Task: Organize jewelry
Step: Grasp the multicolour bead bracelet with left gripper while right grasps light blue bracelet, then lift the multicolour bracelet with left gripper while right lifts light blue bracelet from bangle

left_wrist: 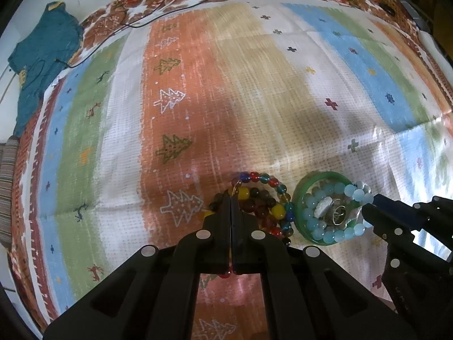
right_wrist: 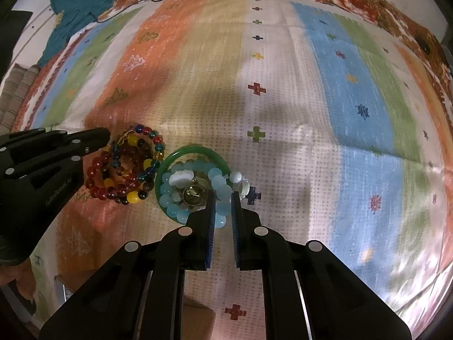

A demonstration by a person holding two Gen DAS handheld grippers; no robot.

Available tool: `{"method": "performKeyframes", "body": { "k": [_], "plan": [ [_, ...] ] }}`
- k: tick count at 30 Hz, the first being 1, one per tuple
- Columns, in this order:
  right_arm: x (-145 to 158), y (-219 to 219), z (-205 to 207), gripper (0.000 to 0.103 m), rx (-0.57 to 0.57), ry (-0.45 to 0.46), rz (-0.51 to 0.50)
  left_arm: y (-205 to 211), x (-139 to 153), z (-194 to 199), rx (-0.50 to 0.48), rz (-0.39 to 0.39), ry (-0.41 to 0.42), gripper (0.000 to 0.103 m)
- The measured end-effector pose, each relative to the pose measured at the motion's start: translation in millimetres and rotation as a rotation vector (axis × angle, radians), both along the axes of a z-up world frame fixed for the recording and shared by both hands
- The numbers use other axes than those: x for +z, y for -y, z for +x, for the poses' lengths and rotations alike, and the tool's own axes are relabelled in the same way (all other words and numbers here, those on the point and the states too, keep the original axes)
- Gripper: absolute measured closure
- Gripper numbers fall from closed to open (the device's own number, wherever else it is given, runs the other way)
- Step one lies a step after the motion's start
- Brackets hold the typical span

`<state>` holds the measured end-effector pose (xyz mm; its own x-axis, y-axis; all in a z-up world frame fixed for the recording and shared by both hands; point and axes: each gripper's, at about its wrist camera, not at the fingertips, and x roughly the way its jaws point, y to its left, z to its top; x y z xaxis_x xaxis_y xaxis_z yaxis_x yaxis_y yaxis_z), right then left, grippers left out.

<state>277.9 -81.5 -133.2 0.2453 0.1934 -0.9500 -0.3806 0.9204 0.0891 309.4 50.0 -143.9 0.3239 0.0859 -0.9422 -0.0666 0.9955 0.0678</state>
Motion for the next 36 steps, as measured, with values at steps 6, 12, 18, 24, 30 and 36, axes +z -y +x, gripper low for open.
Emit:
{"method": "performKeyframes", "body": {
  "k": [6,12,18,24,30,36],
  "plan": [
    [6.7,-1.1,-3.7,0.091,0.012,0.022,-0.010,-5.6,-1.0,-0.7,0.030,-0.032,-0.012,0.103],
    [8.9,-2.1,-5.3,0.091,0.020,0.027,-0.007,-12.8,-4.4,0.4,0.053,-0.073,-0.021,0.087],
    [6.6,-1.5,-5.2,0.091,0.018,0.012,-0.002,-11.8,-7.2,5.5,0.050,-0.080,-0.026,0.077],
    [5.1,-2.2,-6.4,0.091,0.024,0.013,-0.010,-4.2,-20.4,10.3,0.021,-0.071,-0.057,0.076],
    [2.0,-2.1,-6.7,0.091,0.028,0.014,-0.024,-2.0,-26.2,8.2,0.000,-0.030,-0.061,0.094],
    [8.6,-0.6,-10.9,0.091,0.039,0.031,-0.021,-4.9,-17.7,4.4,0.008,-0.021,-0.044,0.094]
  ]
}}
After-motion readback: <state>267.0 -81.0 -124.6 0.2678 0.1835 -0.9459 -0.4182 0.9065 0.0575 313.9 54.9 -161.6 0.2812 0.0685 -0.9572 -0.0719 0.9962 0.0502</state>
